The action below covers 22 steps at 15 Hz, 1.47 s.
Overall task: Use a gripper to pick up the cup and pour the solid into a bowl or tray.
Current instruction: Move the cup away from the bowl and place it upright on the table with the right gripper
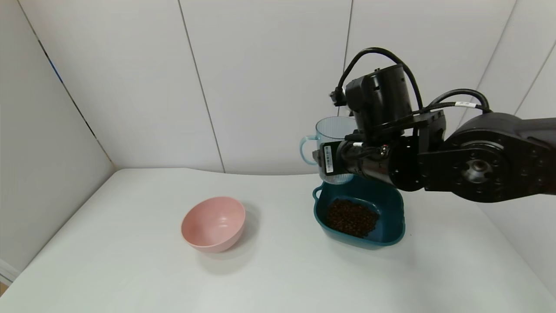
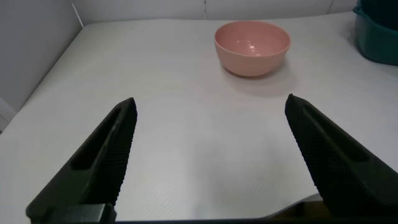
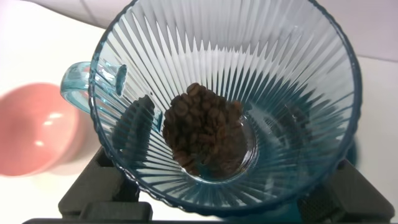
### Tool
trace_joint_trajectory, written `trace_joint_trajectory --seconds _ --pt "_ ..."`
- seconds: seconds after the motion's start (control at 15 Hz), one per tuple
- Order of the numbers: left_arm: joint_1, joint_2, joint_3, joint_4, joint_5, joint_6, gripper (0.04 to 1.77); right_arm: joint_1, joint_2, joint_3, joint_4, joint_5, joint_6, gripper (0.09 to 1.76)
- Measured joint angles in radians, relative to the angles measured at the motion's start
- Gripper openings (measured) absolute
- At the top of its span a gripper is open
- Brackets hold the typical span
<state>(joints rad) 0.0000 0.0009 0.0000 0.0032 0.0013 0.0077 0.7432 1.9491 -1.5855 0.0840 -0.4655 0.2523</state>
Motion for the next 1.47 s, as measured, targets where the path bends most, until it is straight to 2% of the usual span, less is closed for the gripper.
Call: trace_joint_trajectory --seconds 0.33,0.67,0.93,1.47 --pt "0.000 0.000 0.000 0.000 0.000 0.000 1.72 0.110 0.049 0.036 -0.037 -0.046 0.110 1.34" --pt "0.000 0.000 0.000 0.000 0.000 0.000 1.72 0.176 0.095 0.134 -0.210 -0.048 0.120 1.34" --pt "0.000 0.000 0.000 0.000 0.000 0.000 1.72 0.193 0.137 0.158 -0.229 -0.059 0.120 1.34" --pt "0.000 0.000 0.000 0.000 0.000 0.000 1.72 0.222 0.248 0.206 -0.377 -0.076 0.114 1.34"
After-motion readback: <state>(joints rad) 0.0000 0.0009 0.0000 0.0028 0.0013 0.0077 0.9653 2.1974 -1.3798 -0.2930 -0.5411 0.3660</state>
